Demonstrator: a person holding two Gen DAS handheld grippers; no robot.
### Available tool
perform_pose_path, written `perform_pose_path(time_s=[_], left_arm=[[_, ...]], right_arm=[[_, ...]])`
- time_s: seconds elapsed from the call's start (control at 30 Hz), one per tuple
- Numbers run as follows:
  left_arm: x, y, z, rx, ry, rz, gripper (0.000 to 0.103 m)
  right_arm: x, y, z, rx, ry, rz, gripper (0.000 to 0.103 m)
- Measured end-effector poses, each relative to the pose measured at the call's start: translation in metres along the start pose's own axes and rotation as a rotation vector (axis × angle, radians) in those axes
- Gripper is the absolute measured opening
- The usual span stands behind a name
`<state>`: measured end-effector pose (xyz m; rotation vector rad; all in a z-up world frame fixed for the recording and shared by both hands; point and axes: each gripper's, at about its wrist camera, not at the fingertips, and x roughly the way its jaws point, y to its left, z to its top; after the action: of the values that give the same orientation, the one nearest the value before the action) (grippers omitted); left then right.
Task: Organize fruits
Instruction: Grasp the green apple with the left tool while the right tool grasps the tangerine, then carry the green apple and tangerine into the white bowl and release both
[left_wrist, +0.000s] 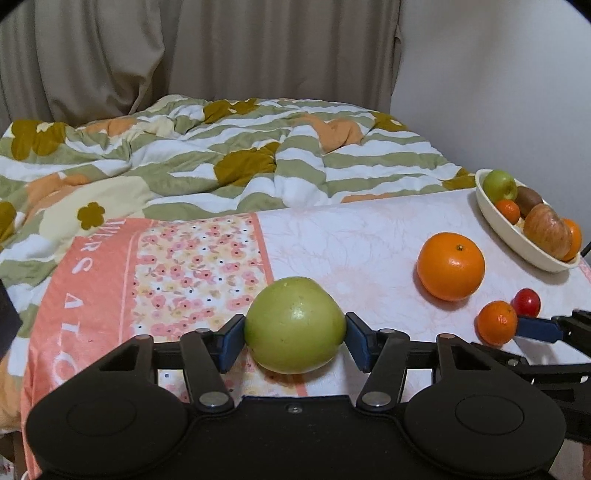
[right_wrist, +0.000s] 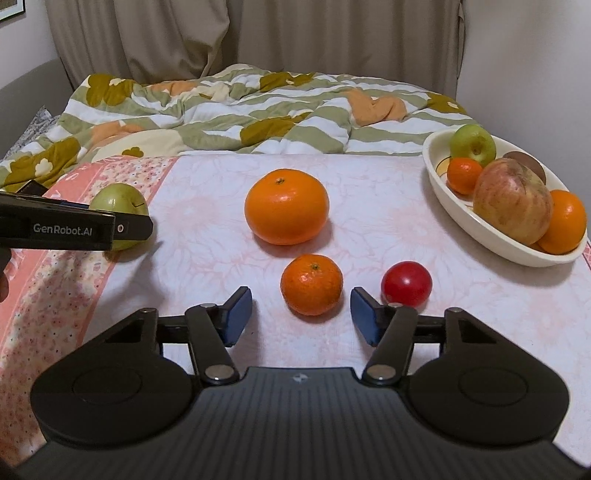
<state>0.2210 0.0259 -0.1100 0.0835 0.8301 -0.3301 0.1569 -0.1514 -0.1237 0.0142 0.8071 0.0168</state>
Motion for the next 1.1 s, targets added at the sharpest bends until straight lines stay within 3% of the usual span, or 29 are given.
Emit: perform_pose_path(time_s=[0.27, 0.33, 0.37, 0.7, 1.1], left_arm=[[-0.005, 0.0, -0.005, 0.005, 0.003, 0.004, 0.061], [-0.007, 0.0, -0.006, 0.0, 0.003, 0.005, 0.061], [-0.009, 0.0, -0.008, -0.002, 0.004, 0.004, 0.061], [-0.039, -0.001, -0.013, -0.035, -0.035, 0.004, 0.061], [-0.097, -0.013, -0.008, -0.054, -0.115, 0.027, 0.061]], right_arm=[[0.003, -0.004, 0.0, 0.0, -0.011, -0.016, 0.066], [0.003, -0.005, 0.0, -0.001, -0.014, -0.015, 0.061], [0.003, -0.005, 0.0, -0.003, -0.015, -0.01, 0.051], [-0.011, -0.001, 0.002, -0.021, -0.038, 0.001, 0.051], [-0.07, -0.007, 0.015, 0.001, -0.109, 0.012, 0.05]])
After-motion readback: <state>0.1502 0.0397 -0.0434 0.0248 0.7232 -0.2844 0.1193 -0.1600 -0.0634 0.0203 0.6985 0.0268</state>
